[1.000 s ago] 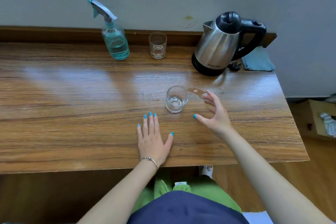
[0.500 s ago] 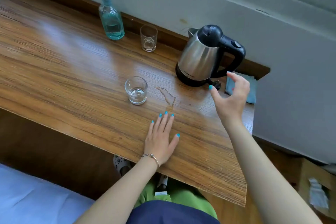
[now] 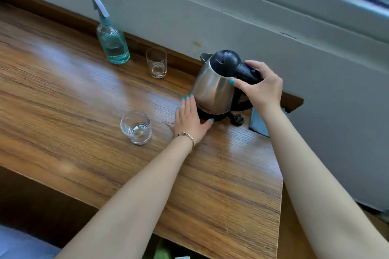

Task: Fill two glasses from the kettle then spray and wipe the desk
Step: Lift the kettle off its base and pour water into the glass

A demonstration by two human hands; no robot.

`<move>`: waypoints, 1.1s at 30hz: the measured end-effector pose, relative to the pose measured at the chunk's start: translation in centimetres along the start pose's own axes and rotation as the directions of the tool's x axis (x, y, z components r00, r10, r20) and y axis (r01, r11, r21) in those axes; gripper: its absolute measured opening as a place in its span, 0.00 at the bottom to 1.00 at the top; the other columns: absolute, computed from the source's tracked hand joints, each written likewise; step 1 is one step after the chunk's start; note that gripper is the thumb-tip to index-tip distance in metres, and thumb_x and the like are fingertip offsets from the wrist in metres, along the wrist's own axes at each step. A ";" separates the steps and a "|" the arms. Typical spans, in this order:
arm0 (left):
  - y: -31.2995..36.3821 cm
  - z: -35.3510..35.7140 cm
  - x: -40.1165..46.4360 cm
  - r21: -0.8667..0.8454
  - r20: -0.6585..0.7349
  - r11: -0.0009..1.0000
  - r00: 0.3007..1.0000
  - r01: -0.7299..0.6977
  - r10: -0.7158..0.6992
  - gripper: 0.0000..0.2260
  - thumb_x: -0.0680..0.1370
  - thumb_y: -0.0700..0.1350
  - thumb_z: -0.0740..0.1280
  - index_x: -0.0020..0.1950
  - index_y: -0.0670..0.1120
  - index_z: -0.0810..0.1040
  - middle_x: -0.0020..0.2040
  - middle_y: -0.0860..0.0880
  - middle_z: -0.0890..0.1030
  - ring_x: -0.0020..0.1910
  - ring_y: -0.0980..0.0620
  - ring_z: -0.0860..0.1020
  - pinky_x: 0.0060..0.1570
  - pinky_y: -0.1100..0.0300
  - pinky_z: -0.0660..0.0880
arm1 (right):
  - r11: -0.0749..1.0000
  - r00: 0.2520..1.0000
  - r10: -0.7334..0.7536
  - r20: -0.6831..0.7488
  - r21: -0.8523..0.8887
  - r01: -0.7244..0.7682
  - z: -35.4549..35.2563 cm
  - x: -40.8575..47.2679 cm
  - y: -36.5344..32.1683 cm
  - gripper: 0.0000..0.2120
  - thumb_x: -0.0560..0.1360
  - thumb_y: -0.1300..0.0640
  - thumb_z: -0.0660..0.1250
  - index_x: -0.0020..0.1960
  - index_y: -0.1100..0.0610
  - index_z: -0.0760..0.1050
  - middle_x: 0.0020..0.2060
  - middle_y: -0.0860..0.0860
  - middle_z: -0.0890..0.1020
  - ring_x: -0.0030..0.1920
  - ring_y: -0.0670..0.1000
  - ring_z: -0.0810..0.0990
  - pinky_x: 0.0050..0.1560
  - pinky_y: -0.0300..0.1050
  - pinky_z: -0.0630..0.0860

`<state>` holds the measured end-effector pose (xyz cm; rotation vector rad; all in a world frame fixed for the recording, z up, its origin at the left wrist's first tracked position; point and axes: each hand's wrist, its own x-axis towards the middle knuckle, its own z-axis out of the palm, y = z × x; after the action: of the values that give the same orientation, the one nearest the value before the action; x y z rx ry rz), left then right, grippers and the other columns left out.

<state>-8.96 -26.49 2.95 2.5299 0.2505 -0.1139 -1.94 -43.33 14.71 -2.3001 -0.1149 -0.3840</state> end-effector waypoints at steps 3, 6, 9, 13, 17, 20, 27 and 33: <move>-0.1 0.5 1.9 -0.076 0.016 0.996 0.999 0.047 -0.045 0.52 0.71 0.64 0.71 0.80 0.42 0.41 0.81 0.44 0.50 0.79 0.49 0.47 0.76 0.52 0.43 | 1.000 1.000 -0.008 0.007 0.024 0.008 0.0 0.7 0.8 0.28 0.58 0.43 0.81 0.57 0.49 0.82 0.45 0.38 0.82 0.46 0.36 0.79 0.53 0.21 0.70; -0.2 1.1 2.8 -0.163 -0.037 0.985 0.997 0.058 -0.064 0.57 0.64 0.64 0.77 0.79 0.43 0.46 0.80 0.45 0.54 0.79 0.50 0.50 0.76 0.51 0.43 | 0.994 0.999 0.022 -0.023 0.107 -0.019 0.5 0.9 1.5 0.26 0.56 0.42 0.81 0.52 0.47 0.83 0.40 0.32 0.80 0.42 0.30 0.79 0.49 0.20 0.71; -0.3 1.8 3.3 -0.182 -0.085 0.982 0.994 0.054 -0.070 0.57 0.61 0.62 0.80 0.78 0.42 0.50 0.79 0.45 0.58 0.79 0.50 0.53 0.76 0.51 0.41 | 0.984 0.999 0.032 -0.029 0.177 -0.026 0.7 1.0 1.6 0.23 0.56 0.44 0.82 0.50 0.43 0.83 0.39 0.33 0.82 0.42 0.34 0.81 0.51 0.29 0.76; -0.6 2.3 3.7 -0.180 -0.122 0.982 0.990 0.055 -0.078 0.55 0.59 0.63 0.80 0.76 0.44 0.55 0.77 0.47 0.63 0.77 0.51 0.57 0.76 0.52 0.42 | 0.971 0.997 -0.002 -0.072 0.237 0.019 0.9 0.8 1.7 0.22 0.56 0.43 0.82 0.48 0.39 0.80 0.38 0.31 0.82 0.42 0.33 0.81 0.48 0.27 0.76; -0.8 2.6 3.7 -0.216 -0.148 0.976 0.986 0.042 -0.075 0.55 0.58 0.64 0.80 0.75 0.45 0.57 0.76 0.47 0.65 0.77 0.52 0.58 0.76 0.53 0.41 | 0.948 0.997 0.022 -0.075 0.317 0.003 1.1 0.7 2.0 0.22 0.57 0.48 0.83 0.50 0.43 0.82 0.43 0.36 0.84 0.45 0.37 0.83 0.50 0.32 0.78; -0.9 2.7 3.7 -0.219 -0.151 0.975 0.985 0.047 -0.081 0.54 0.58 0.65 0.79 0.75 0.46 0.57 0.75 0.48 0.66 0.77 0.52 0.58 0.76 0.55 0.39 | 0.933 0.998 0.040 -0.050 0.360 -0.019 1.1 0.9 2.1 0.23 0.57 0.53 0.84 0.49 0.42 0.82 0.43 0.38 0.85 0.46 0.40 0.84 0.50 0.34 0.79; -0.7 2.6 3.7 -0.265 -0.127 0.962 0.986 0.070 -0.107 0.55 0.57 0.63 0.81 0.75 0.46 0.57 0.75 0.47 0.66 0.77 0.50 0.59 0.77 0.56 0.44 | 0.914 0.996 0.069 -0.063 0.403 -0.038 1.1 0.6 1.9 0.22 0.57 0.52 0.84 0.50 0.47 0.83 0.43 0.40 0.85 0.45 0.39 0.84 0.47 0.31 0.78; -0.6 2.5 3.5 -0.238 -0.129 0.968 0.985 0.082 -0.115 0.55 0.58 0.65 0.79 0.76 0.46 0.56 0.75 0.47 0.66 0.77 0.51 0.59 0.76 0.56 0.41 | 0.896 0.995 0.083 -0.064 0.441 -0.046 1.0 0.6 1.6 0.21 0.57 0.50 0.84 0.48 0.43 0.83 0.43 0.40 0.86 0.46 0.41 0.85 0.46 0.31 0.78</move>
<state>-5.76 -26.93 0.09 2.2952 0.4221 0.0546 -0.79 -43.71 13.12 -1.8328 -0.0749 -0.3737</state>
